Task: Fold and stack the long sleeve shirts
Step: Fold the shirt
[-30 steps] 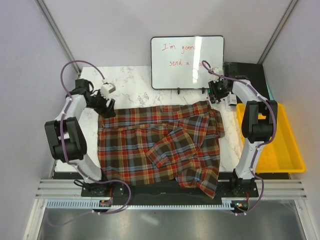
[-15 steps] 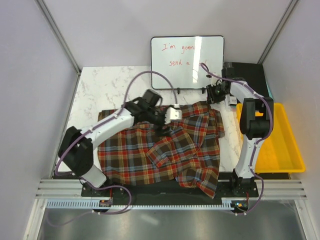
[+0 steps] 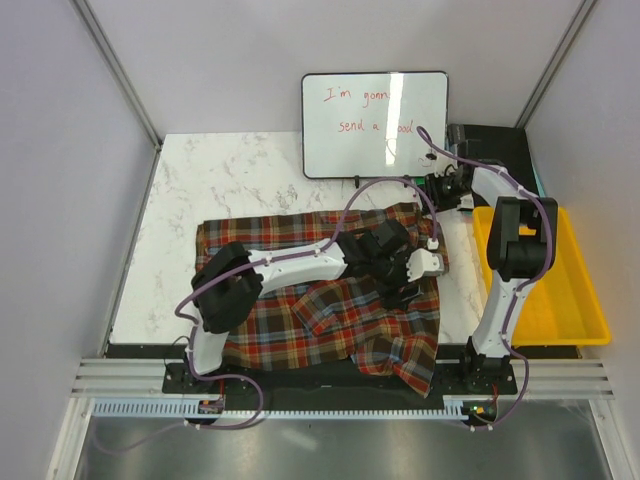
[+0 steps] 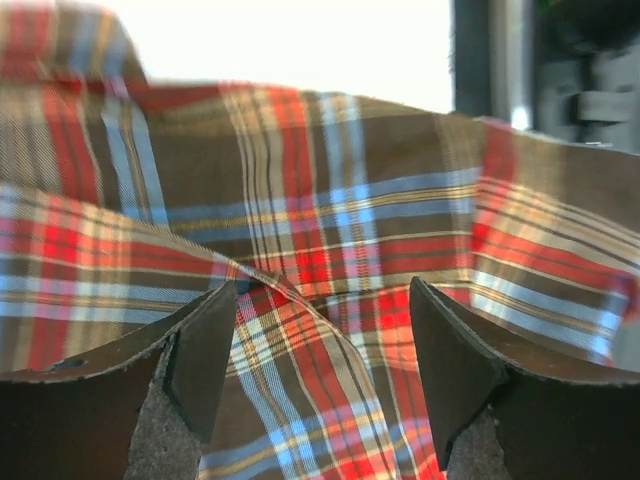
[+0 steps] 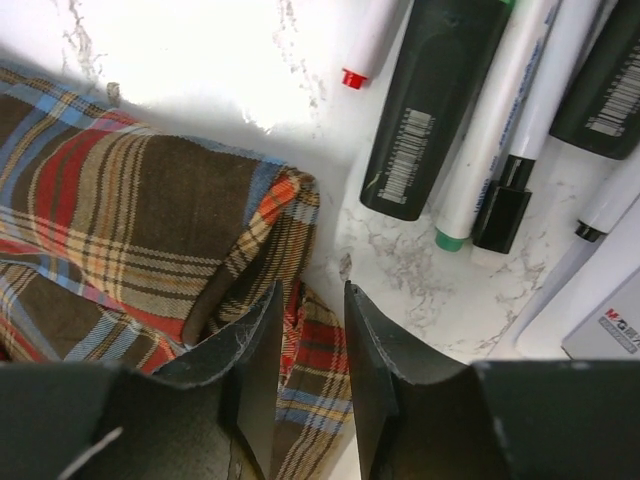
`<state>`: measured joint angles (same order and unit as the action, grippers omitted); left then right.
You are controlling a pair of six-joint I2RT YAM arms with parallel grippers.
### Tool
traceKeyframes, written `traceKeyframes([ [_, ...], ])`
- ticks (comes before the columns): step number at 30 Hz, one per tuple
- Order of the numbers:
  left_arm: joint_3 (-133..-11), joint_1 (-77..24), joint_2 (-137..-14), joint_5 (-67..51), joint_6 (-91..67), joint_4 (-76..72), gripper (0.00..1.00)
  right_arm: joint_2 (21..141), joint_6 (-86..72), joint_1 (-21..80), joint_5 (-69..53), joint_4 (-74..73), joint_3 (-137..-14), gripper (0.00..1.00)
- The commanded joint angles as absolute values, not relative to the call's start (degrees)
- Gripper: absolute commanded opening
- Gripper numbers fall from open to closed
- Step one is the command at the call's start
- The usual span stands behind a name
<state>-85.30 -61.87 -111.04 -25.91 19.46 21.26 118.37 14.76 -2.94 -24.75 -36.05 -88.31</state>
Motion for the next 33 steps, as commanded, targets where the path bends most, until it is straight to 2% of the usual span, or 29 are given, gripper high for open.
traceKeyframes([
  [1,-87.10,-61.61,-114.69,-19.87,12.40,19.25,0.76,115.40,15.55,-2.90,-26.98,-37.18,-88.86,0.39],
  [7,-86.40,-61.61,-116.98,-15.74,12.22,18.55,0.72,116.28,15.91,-2.73,-28.12,-37.18,-88.59,0.40],
  [12,-86.13,-61.61,-118.12,-19.06,12.13,18.63,0.58,117.51,15.29,-2.81,-28.65,-36.21,-88.77,0.40],
  [16,-85.17,-61.70,-118.30,-21.36,11.95,18.63,0.60,118.04,14.77,-2.73,-29.26,-35.42,-88.33,0.40],
  [18,-85.25,-61.79,-118.56,-21.45,12.04,18.72,0.56,118.30,14.42,-2.72,-29.36,-34.81,-88.07,0.40],
  [19,-85.17,-61.79,-119.00,-21.01,12.13,18.63,0.53,118.39,14.15,-2.81,-29.44,-34.63,-87.89,0.39],
  [20,-85.17,-61.70,-119.09,-20.83,12.22,18.81,0.41,118.56,14.15,-2.73,-29.27,-34.45,-87.89,0.39],
  [22,-84.73,-61.70,-118.74,-21.44,12.74,19.07,0.25,119.18,14.24,-2.72,-29.09,-34.28,-87.72,0.39],
  [23,-84.29,-61.70,-117.09,-21.97,12.74,19.07,0.10,119.27,14.33,-2.81,-28.92,-34.19,-87.71,0.39],
  [24,-82.63,-61.70,-115.77,-23.97,13.09,18.90,0.04,119.53,14.33,-2.81,-28.83,-34.10,-87.63,0.38],
  [29,-78.05,-61.79,-106.63,-27.24,13.71,17.23,0.02,119.88,14.33,-2.81,-27.78,-33.40,-87.36,0.38],
  [33,-77.78,-61.87,-105.20,-28.22,14.76,18.45,0.02,120.50,13.28,-2.72,-26.37,-31.91,-87.71,0.38],
])
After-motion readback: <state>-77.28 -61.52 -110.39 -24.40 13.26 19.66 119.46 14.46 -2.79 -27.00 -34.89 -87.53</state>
